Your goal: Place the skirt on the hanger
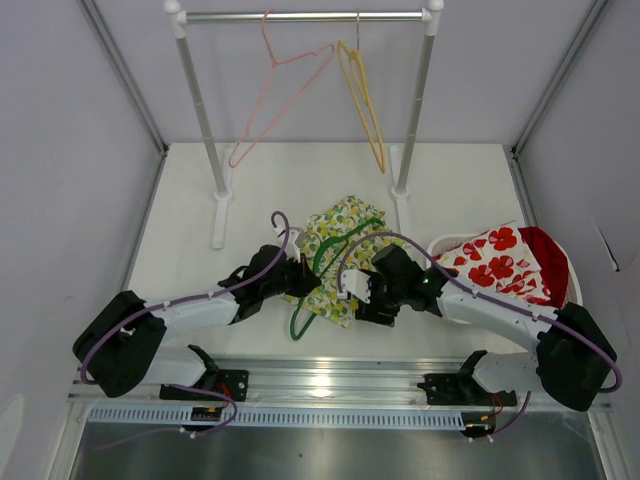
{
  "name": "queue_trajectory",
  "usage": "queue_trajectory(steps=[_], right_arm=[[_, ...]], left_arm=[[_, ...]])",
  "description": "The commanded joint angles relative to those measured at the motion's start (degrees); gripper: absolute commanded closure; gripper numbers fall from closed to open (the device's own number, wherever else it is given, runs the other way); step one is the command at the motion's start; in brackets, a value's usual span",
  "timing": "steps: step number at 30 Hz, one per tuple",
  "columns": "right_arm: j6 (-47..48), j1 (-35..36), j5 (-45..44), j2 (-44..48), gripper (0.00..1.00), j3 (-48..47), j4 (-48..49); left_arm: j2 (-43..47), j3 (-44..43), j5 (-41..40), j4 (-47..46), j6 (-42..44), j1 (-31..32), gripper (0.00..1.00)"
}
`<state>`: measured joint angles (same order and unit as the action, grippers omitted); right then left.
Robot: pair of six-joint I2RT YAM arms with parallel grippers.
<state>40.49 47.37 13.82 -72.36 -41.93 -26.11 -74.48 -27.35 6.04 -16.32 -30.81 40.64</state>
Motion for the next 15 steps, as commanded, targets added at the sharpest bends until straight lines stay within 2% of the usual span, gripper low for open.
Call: queue_trajectory(steps=[1, 4, 7, 8, 11, 13, 15], right_arm=[[-2.2, 0.6, 0.0, 1.9, 0.30, -5.7, -2.3], [-5.7, 2.7, 0.6, 2.0, 0.30, -10.0, -4.3], [-8.8, 7.0, -0.2, 1.8, 0.43, -11.7, -3.9], [-9.3, 10.6, -1.1, 1.0, 0.54, -11.2, -3.2], [-10.3, 16.5, -3.8, -2.0, 0.67, -10.2, -0.9], [-11.0, 18.7, -5.6, -3.4, 0.67, -9.0, 1.0], [-11.5, 20.9, -7.7, -5.8, 0.63, -7.8, 3.0]], left_arm=[[-1.1, -1.4, -1.4, -0.9, 1.4, -0.7, 1.00], [-0.7, -1.3, -0.9, -1.0, 1.0, -0.7, 1.00], [-0.8, -1.9, -0.3, -0.7, 0.7, -0.8, 1.00], [-0.8, -1.9, -0.3, -0.6, 0.7, -0.8, 1.00], [-1.2, -2.5, -0.5, -0.1, 0.7, -0.7, 1.00], [-1.3, -2.8, -0.2, 0.1, 0.7, -0.8, 1.00], [-1.4, -3.1, -0.2, 0.6, 0.8, -0.7, 1.00]])
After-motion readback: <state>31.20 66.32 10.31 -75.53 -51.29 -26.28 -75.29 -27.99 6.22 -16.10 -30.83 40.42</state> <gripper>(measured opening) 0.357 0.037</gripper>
